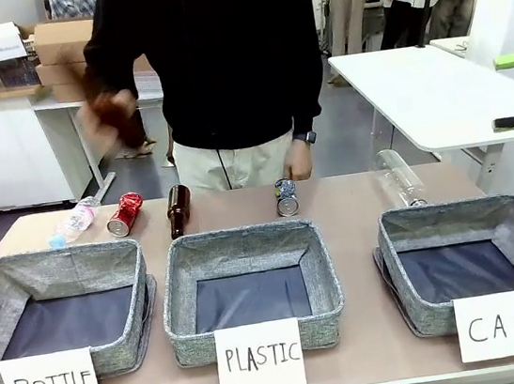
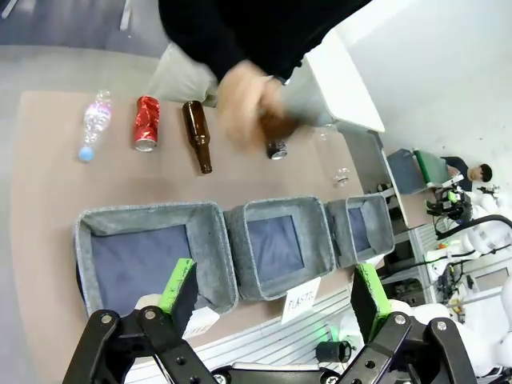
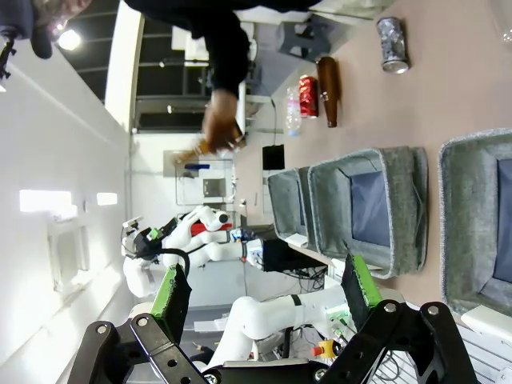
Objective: Sort the can waste into the basket.
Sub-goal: Pick up the can waste from the table and place it in the right Fabric basket.
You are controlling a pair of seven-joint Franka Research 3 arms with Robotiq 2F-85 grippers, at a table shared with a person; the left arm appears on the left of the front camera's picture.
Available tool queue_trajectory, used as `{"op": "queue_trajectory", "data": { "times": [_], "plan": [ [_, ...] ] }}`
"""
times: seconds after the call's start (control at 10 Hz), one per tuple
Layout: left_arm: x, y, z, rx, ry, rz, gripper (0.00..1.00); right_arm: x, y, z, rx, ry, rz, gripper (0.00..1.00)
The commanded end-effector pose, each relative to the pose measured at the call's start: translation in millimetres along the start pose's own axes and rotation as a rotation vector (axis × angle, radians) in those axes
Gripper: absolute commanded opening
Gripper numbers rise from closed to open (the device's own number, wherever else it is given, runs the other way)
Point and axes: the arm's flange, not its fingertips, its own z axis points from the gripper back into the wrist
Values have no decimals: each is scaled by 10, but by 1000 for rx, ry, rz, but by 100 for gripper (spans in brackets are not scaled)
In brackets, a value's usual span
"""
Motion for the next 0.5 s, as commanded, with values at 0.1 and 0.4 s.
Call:
{"op": "queue_trajectory", "data": {
  "times": [0.1,0.4],
  "plan": [
    [24,-2,17,13,-2,6,100,23,6,5,11,7,28,100],
    [24,-2,17,13,-2,6,100,23,6,5,11,7,28,100]
  ]
}}
